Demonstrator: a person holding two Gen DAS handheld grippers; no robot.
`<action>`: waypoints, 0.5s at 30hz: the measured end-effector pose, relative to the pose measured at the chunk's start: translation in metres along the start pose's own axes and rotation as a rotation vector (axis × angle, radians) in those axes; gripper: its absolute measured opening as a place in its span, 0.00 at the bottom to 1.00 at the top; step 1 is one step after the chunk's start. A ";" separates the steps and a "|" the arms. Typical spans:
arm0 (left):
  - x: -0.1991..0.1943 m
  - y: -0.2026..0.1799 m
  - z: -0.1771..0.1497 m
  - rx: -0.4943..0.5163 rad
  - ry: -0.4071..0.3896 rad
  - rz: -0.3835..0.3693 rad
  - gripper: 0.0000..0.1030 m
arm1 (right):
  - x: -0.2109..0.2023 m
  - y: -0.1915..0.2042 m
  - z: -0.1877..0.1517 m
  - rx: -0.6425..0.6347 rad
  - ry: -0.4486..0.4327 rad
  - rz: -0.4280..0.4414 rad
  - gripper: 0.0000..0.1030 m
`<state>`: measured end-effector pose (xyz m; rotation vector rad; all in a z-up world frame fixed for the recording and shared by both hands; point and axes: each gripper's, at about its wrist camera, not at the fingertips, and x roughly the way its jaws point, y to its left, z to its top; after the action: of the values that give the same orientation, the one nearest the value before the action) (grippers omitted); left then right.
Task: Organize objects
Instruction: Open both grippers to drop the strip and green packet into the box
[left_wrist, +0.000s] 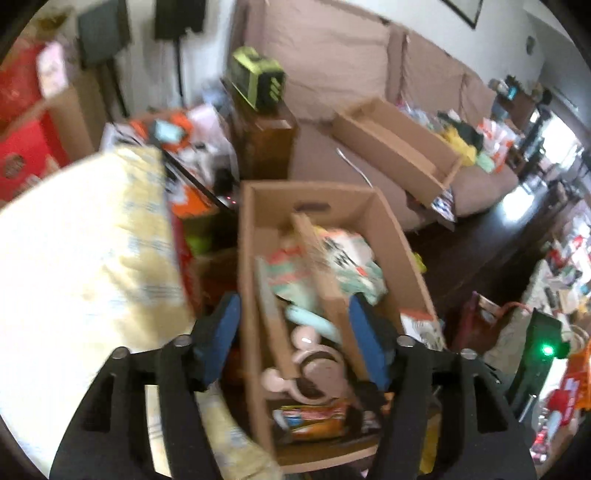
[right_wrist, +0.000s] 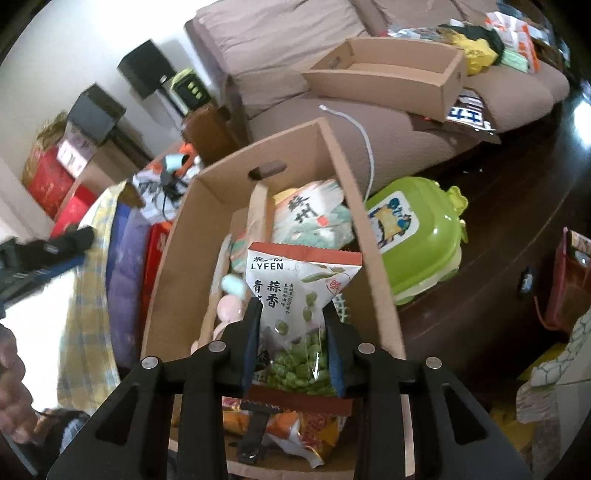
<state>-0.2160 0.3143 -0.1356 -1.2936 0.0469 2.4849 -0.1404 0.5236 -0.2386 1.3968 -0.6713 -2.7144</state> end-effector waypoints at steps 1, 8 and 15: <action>-0.007 0.004 -0.001 0.006 -0.025 0.030 0.69 | 0.004 0.006 -0.001 -0.029 0.021 0.012 0.31; -0.029 0.016 -0.006 0.061 -0.061 0.149 0.72 | 0.002 0.039 -0.002 -0.161 -0.016 -0.051 0.64; -0.031 0.000 -0.019 0.163 -0.048 0.153 0.88 | -0.026 0.040 0.009 -0.086 -0.006 -0.172 0.64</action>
<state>-0.1843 0.3023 -0.1218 -1.2028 0.3415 2.5762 -0.1391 0.4957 -0.1981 1.4920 -0.4482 -2.8382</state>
